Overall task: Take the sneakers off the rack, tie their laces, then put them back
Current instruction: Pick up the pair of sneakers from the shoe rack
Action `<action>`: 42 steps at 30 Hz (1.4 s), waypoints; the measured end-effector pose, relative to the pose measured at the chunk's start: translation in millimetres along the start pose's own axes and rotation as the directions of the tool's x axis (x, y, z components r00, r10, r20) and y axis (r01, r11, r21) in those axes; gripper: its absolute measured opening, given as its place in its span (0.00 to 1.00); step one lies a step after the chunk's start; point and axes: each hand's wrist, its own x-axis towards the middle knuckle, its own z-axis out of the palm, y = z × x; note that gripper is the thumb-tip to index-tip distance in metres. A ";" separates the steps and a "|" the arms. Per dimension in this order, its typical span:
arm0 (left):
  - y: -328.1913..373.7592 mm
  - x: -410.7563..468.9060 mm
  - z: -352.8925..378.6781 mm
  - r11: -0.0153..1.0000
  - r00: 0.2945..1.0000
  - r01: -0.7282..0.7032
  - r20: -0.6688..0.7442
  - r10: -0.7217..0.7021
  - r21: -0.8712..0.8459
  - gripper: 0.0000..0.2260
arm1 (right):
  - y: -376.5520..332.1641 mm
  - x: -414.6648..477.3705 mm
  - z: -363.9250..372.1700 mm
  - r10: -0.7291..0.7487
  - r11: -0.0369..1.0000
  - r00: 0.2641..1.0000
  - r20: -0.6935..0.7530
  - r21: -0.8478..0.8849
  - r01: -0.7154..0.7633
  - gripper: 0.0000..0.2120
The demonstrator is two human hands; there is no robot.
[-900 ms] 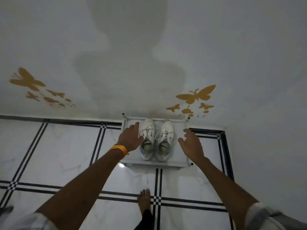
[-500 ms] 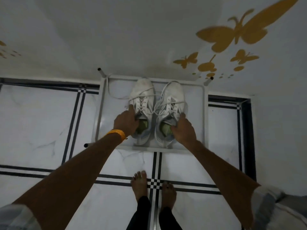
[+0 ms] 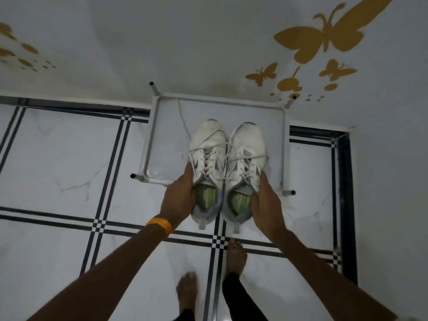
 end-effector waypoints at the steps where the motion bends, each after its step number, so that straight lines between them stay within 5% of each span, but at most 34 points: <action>1: 5.3 -20.9 -0.1 1.000 1.000 -0.005 -0.006 0.005 -0.016 0.30 | 1.7 -21.3 -3.3 0.023 1.000 1.000 0.019 0.012 -0.023 0.30; 12: -95.1 -195.2 102.6 0.982 0.997 -0.005 0.074 0.019 -0.186 0.28 | 117.0 -184.1 106.8 0.055 0.998 0.998 0.006 -0.006 -0.055 0.30; 22: -255.7 -193.2 291.9 0.997 0.997 -0.003 0.071 0.009 -0.078 0.29 | 300.9 -140.2 281.8 -0.015 1.000 0.999 0.030 -0.018 0.015 0.29; 31: -292.9 -181.1 375.4 0.973 0.992 -0.053 -0.127 0.024 -0.226 0.26 | 384.5 -99.8 316.4 -0.079 0.995 0.995 0.063 -0.058 0.083 0.30; 34: -284.7 -175.3 373.3 0.952 0.991 -0.091 -0.124 0.057 -0.291 0.27 | 368.2 -97.0 295.2 -0.007 0.945 0.991 0.133 -0.322 0.050 0.40; 36: -276.9 -181.7 363.4 0.961 0.982 -0.146 -0.152 0.112 -0.236 0.27 | 343.4 -109.2 279.9 -0.103 0.846 0.994 -0.020 -0.527 0.077 0.43; 39: -273.3 -173.9 346.1 0.951 0.926 -0.304 -0.254 0.279 -0.061 0.21 | 303.8 -115.4 291.1 -0.409 0.833 0.903 -0.129 -0.458 0.311 0.28; 42: -288.8 -148.6 339.3 0.887 0.881 -0.448 -0.115 0.460 0.116 0.12 | 283.2 -99.4 327.4 -0.369 0.904 0.930 -0.009 -0.235 0.356 0.13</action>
